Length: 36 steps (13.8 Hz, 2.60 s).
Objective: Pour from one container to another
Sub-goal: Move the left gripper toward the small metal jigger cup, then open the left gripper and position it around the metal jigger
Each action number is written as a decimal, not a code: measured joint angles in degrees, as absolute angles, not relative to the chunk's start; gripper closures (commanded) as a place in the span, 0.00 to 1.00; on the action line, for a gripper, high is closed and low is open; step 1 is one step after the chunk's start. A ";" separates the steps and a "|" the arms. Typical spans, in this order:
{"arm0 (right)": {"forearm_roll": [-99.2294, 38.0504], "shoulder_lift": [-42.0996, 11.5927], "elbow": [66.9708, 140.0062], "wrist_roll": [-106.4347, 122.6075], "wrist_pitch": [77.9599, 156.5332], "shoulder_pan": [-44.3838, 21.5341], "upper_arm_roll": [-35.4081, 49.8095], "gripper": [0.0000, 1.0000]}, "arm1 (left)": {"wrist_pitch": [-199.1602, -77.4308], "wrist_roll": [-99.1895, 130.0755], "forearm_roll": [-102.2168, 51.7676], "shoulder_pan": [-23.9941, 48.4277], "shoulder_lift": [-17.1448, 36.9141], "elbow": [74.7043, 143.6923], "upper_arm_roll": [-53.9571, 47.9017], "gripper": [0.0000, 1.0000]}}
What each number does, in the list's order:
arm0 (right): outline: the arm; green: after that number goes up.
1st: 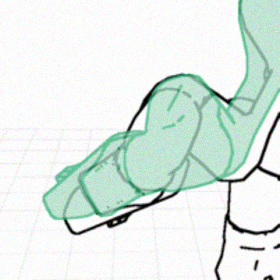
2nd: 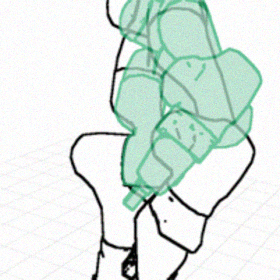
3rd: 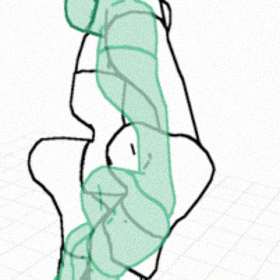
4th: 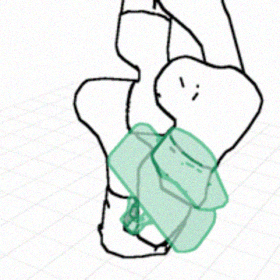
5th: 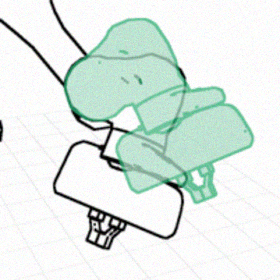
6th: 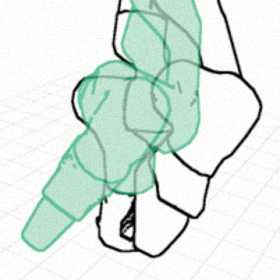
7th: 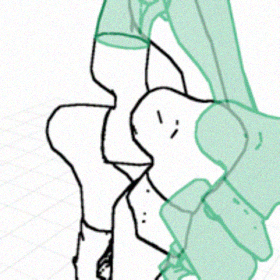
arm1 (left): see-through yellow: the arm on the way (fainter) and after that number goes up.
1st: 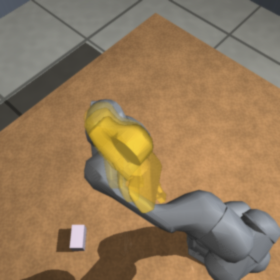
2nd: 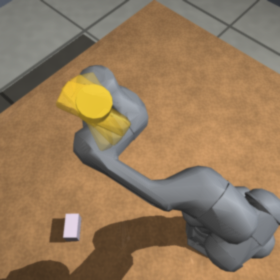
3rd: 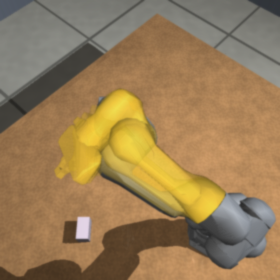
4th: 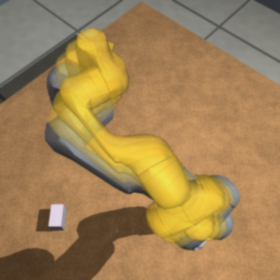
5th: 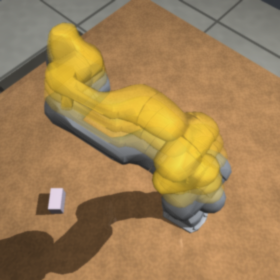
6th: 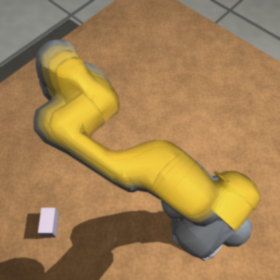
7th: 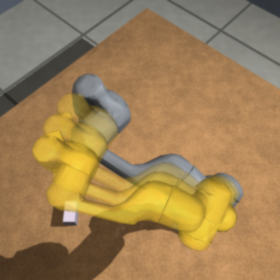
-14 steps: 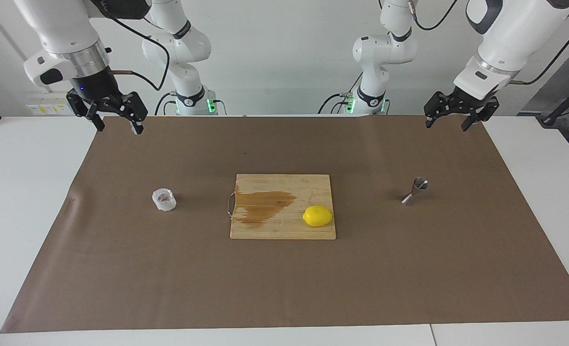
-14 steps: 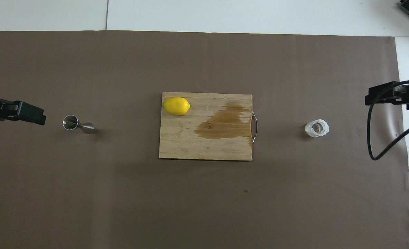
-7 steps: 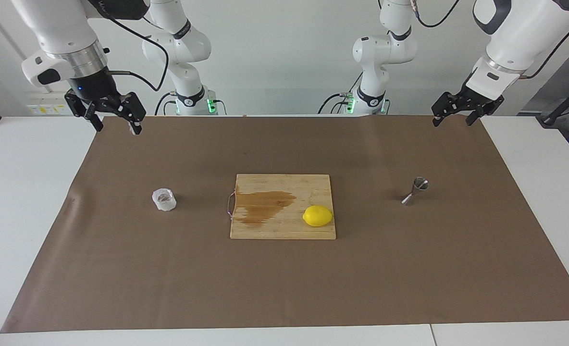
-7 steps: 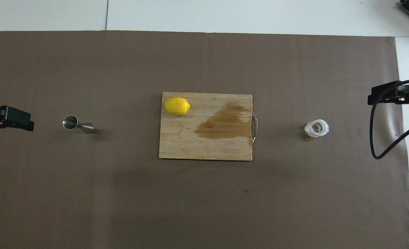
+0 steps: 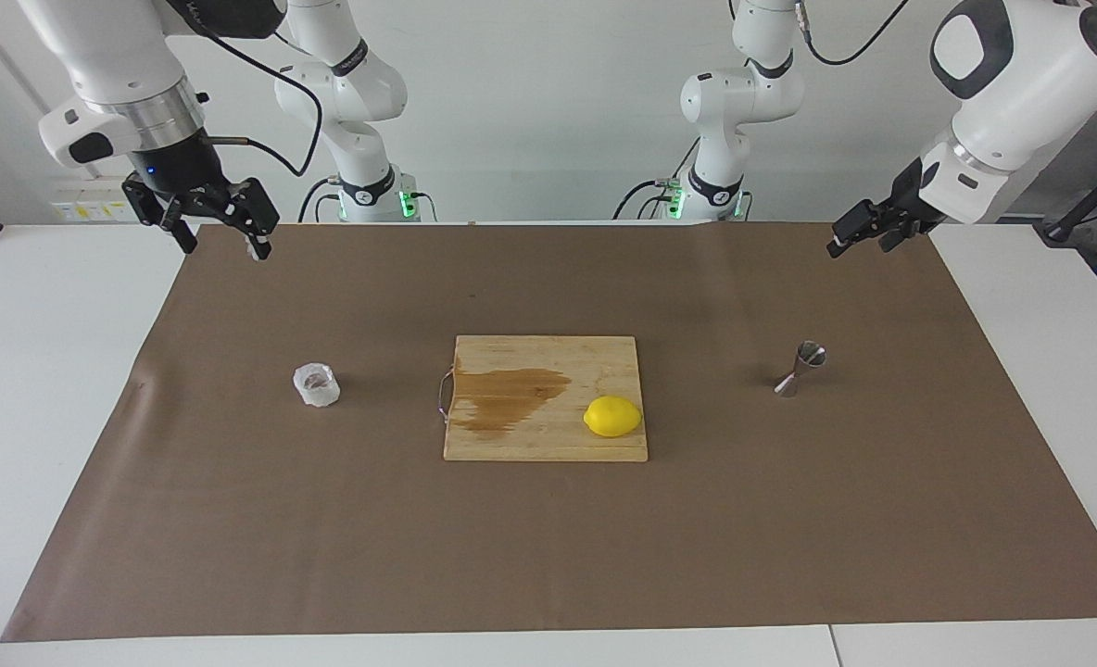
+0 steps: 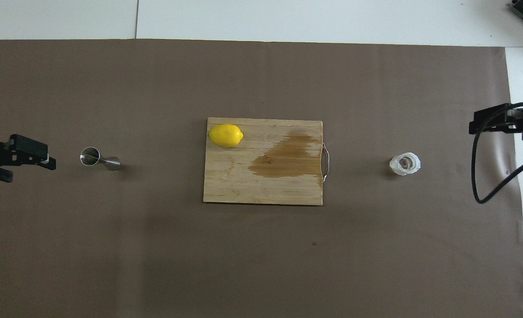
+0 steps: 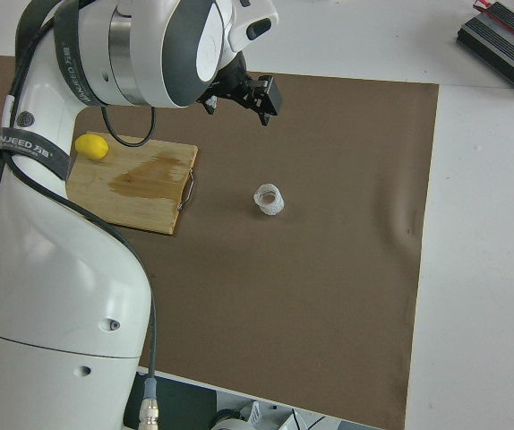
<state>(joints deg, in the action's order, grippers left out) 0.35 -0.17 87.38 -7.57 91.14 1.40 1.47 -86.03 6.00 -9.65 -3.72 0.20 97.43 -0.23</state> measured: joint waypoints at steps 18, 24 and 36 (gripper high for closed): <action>0.35 -0.42 87.38 -7.68 91.38 1.74 1.59 0.00 | -80.48 36.50 -39.42 -16.46 17.90 98.70 -0.32 0.00; 0.35 -0.43 87.39 -7.68 91.38 1.74 1.59 0.00 | -83.94 38.28 -47.85 -17.82 21.35 98.75 -0.30 0.00; 0.35 -0.45 87.57 -7.68 91.37 1.74 1.59 0.00 | -89.18 38.91 -50.85 -19.14 22.58 103.02 -0.57 0.00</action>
